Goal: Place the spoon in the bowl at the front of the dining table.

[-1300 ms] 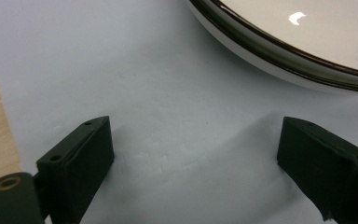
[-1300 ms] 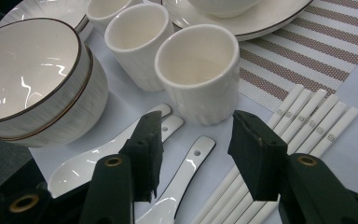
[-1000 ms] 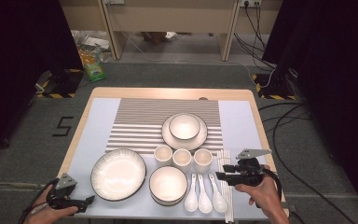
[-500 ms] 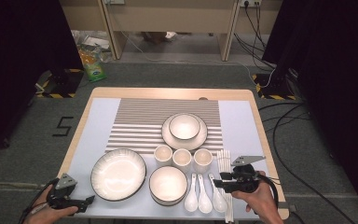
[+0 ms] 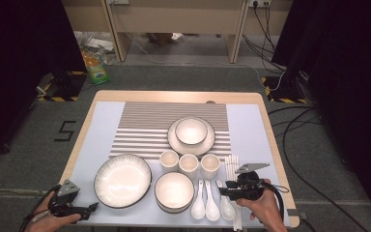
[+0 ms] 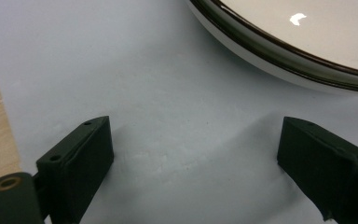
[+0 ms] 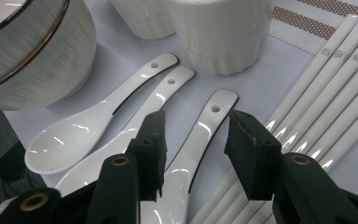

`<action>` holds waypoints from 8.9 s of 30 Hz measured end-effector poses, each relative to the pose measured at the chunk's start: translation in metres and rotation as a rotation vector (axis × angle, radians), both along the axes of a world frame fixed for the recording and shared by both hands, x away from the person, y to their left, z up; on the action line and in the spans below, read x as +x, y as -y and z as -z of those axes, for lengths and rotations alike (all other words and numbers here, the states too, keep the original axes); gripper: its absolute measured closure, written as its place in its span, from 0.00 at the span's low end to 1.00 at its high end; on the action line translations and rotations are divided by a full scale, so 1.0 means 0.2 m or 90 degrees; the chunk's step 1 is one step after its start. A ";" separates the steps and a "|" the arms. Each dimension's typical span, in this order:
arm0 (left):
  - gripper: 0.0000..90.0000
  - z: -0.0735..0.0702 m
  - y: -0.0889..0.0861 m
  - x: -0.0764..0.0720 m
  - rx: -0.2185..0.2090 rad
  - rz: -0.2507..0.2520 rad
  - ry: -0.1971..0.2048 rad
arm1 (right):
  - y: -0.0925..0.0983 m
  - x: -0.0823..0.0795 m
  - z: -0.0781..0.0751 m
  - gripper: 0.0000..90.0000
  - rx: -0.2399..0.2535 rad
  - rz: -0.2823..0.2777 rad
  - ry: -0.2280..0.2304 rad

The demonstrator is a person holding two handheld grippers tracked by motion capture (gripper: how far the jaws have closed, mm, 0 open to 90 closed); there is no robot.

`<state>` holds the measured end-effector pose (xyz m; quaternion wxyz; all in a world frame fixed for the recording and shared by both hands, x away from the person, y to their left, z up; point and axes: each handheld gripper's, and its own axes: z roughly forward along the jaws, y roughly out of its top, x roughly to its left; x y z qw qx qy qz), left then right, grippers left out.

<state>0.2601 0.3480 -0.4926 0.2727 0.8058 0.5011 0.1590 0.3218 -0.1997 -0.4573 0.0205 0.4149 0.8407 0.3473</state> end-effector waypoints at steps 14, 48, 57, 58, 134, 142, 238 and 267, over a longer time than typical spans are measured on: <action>0.10 0.00 0.00 0.00 0.000 -0.001 0.002 | -0.06 0.02 0.05 0.69 -0.023 0.016 -0.008; 0.10 0.00 0.00 0.00 0.000 0.001 0.005 | -0.02 0.05 0.10 0.94 0.099 0.043 -0.076; 0.10 0.00 0.00 0.00 0.003 0.001 -0.002 | 0.01 0.01 -0.01 0.95 0.141 0.022 -0.048; 0.10 0.00 0.00 0.00 0.003 0.001 -0.002 | 0.01 0.01 -0.01 0.95 0.141 0.022 -0.048; 0.10 0.00 0.00 0.00 -0.002 0.002 0.003 | -0.25 0.69 -0.56 0.95 0.214 0.105 0.064; 0.10 0.00 0.00 0.00 0.003 0.003 -0.004 | -0.27 0.77 -0.51 0.95 0.201 0.130 0.059; 0.10 0.00 0.00 0.00 0.000 0.002 0.002 | -0.34 1.02 -0.18 0.80 0.094 0.214 0.038; 0.10 0.00 0.00 0.00 0.002 0.003 -0.002 | -0.35 1.02 -0.19 0.68 0.053 0.249 0.050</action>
